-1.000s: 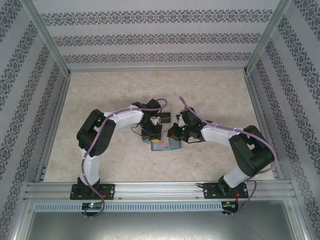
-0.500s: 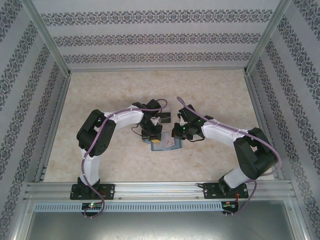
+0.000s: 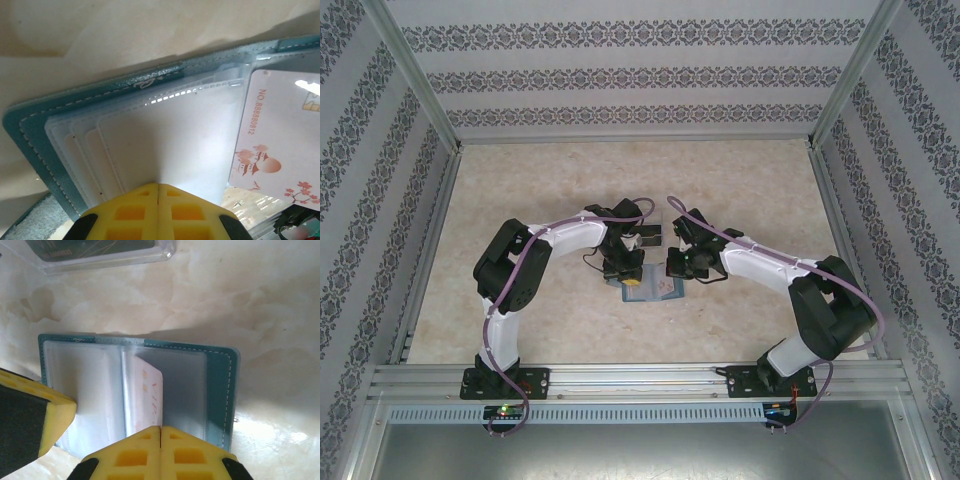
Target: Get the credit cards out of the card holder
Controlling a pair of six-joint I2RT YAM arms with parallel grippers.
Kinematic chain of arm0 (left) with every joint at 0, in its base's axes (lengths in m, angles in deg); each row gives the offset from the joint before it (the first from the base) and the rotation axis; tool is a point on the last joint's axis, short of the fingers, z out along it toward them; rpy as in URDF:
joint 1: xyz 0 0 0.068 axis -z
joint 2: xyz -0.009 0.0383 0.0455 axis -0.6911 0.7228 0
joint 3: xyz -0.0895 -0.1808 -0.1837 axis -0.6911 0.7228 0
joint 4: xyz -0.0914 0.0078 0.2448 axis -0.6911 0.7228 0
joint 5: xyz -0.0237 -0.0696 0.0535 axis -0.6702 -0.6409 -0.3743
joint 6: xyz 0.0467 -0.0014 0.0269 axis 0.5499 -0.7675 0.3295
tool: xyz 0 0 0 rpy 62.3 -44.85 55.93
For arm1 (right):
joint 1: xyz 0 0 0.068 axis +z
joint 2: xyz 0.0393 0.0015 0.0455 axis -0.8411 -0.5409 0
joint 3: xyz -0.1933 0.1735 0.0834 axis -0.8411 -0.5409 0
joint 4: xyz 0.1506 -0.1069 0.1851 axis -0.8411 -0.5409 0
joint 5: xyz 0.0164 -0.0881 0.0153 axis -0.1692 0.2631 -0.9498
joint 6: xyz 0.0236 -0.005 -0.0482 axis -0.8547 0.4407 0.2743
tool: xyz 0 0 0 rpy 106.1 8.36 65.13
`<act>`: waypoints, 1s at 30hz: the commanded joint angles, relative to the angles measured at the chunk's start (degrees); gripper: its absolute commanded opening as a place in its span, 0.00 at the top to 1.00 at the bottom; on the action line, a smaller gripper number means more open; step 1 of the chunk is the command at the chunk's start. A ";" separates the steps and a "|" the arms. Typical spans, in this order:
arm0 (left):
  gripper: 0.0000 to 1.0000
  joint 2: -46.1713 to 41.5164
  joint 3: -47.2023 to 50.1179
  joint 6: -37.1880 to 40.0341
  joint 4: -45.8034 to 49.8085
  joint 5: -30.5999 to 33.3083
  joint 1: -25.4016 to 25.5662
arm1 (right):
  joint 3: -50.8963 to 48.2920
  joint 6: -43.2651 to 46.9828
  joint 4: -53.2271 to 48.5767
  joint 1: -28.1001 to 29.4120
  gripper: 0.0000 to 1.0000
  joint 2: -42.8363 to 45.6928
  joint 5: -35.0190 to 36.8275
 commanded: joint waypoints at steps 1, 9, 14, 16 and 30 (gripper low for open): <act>1.00 0.52 0.69 0.27 1.58 1.28 0.75 | 1.28 1.44 -2.79 0.84 0.97 0.97 2.98; 1.00 0.51 0.67 0.08 1.39 1.09 0.76 | 0.95 -0.09 0.29 1.59 0.96 0.34 0.15; 1.00 0.68 0.52 0.01 1.26 0.99 0.79 | 0.85 -1.65 2.58 2.22 0.94 -0.81 -1.60; 1.00 0.76 0.52 0.08 1.30 0.94 0.75 | 0.89 -1.85 3.11 2.45 0.92 -1.15 -1.95; 1.00 0.86 0.32 0.33 1.52 0.88 0.83 | 0.85 -2.65 2.78 2.78 0.81 -1.21 -3.29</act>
